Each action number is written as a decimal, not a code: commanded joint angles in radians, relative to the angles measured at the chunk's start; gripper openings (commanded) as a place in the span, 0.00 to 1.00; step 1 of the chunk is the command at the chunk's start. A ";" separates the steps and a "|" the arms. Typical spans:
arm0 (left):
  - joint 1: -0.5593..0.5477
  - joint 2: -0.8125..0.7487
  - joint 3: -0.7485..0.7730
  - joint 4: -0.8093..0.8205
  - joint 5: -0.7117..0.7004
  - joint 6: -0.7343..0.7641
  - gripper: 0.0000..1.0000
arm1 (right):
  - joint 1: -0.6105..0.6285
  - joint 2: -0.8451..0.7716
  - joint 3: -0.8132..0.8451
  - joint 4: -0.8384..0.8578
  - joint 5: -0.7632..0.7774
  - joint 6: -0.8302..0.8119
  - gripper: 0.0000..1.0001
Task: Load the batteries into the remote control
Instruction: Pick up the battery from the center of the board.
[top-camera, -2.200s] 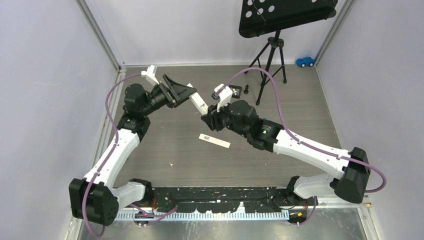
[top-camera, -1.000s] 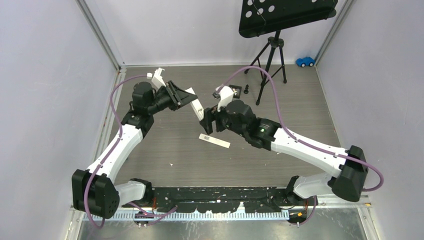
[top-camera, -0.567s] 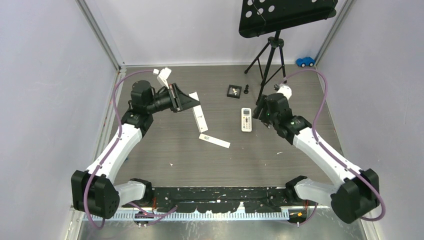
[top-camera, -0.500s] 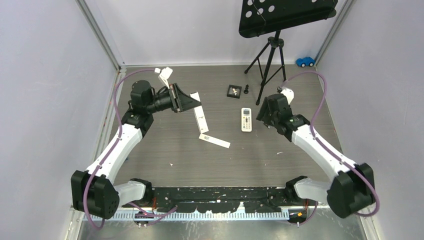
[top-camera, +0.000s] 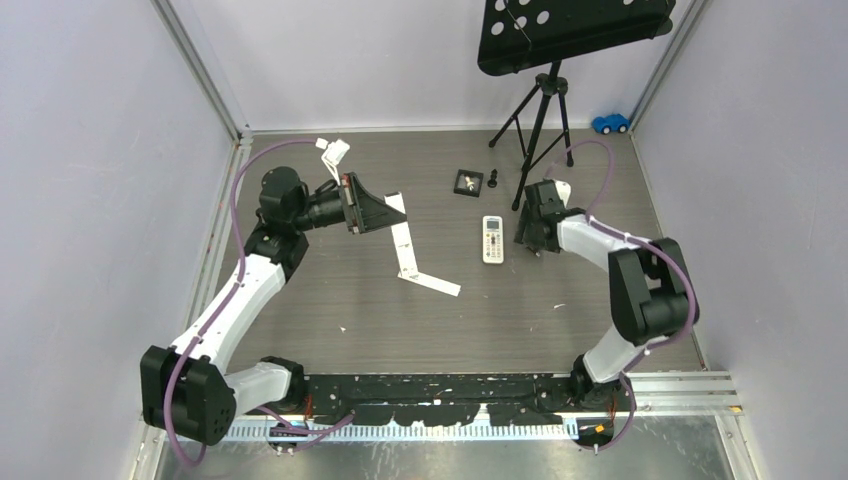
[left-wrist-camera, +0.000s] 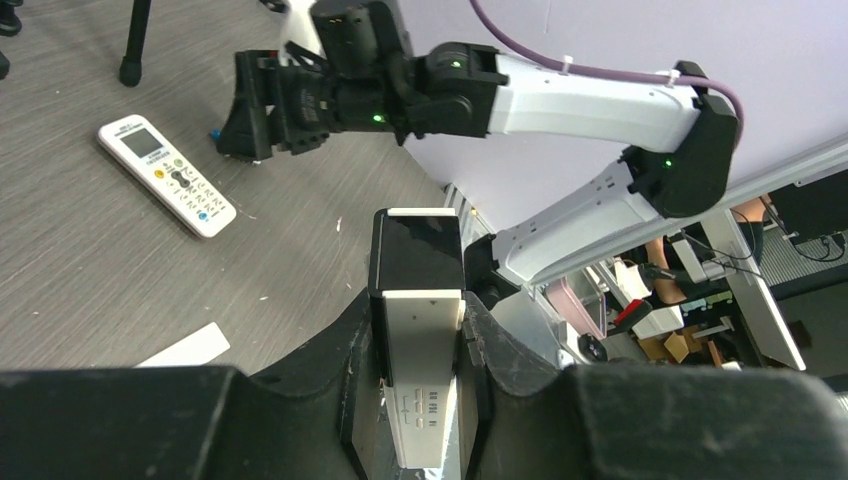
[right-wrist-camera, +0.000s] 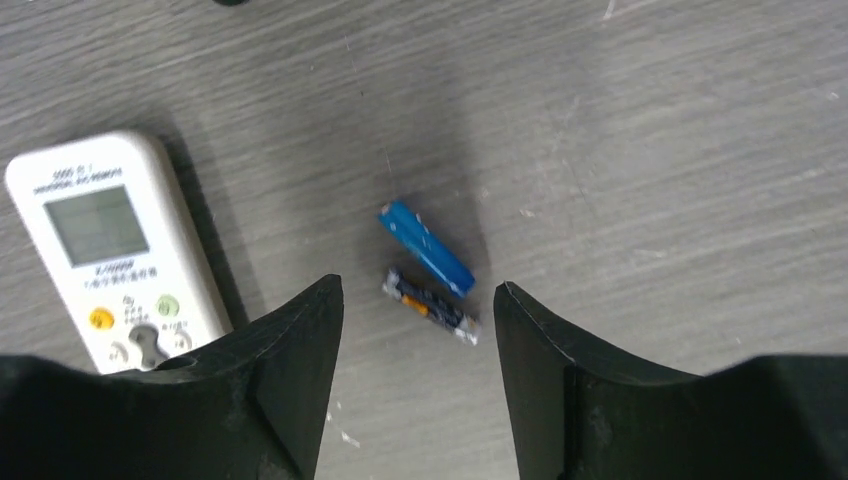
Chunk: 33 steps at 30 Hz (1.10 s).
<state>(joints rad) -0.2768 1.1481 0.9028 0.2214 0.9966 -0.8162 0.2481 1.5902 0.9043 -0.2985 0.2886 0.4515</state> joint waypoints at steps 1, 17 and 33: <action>-0.002 -0.009 -0.005 0.093 0.034 -0.025 0.00 | -0.013 0.088 0.092 0.020 0.018 -0.025 0.58; -0.002 0.000 -0.012 0.096 0.027 -0.025 0.00 | -0.043 0.166 0.137 -0.038 -0.075 0.056 0.40; -0.002 -0.003 -0.011 0.075 0.020 -0.015 0.00 | -0.043 0.122 0.123 -0.145 -0.175 0.053 0.33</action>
<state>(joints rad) -0.2768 1.1534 0.8906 0.2577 1.0065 -0.8337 0.2054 1.7390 1.0241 -0.3805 0.1383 0.4980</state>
